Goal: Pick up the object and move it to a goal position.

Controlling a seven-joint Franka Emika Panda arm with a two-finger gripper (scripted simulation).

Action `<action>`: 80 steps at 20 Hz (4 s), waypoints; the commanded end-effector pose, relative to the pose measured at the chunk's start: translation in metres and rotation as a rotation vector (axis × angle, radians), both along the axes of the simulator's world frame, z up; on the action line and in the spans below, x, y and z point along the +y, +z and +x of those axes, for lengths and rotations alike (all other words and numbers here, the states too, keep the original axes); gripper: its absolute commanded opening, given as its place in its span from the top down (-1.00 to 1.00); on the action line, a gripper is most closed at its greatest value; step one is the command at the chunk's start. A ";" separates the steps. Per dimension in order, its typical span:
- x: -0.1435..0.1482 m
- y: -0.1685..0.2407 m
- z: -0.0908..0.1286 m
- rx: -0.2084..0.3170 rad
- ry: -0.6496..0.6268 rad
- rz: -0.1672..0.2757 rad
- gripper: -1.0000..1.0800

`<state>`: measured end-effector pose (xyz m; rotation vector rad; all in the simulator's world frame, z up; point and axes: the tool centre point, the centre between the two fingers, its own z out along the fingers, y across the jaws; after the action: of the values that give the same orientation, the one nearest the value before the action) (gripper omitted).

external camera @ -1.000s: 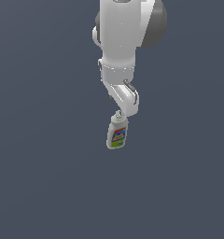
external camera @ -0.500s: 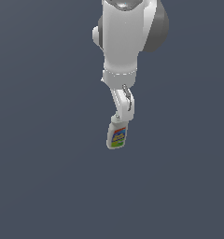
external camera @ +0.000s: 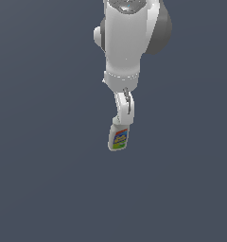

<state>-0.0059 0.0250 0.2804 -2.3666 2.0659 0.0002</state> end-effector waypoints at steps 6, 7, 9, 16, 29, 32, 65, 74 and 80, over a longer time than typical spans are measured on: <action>0.000 -0.008 0.000 0.000 -0.001 0.000 -0.92; 0.000 -0.011 0.000 0.000 -0.001 0.000 -0.92; 0.000 -0.020 -0.001 0.000 -0.002 0.000 -0.92; 0.000 -0.048 -0.001 0.000 -0.004 0.000 -0.92; 0.000 -0.050 0.000 0.000 -0.004 0.000 1.00; 0.000 -0.047 0.001 -0.002 -0.004 0.000 1.00; 0.070 0.159 0.040 -0.001 -0.004 -0.001 1.00; 0.079 0.186 0.047 0.000 -0.004 0.000 1.00; 0.081 0.192 0.049 0.000 -0.004 0.000 1.00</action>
<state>0.0424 0.1059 0.4640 -2.3702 2.0771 0.0128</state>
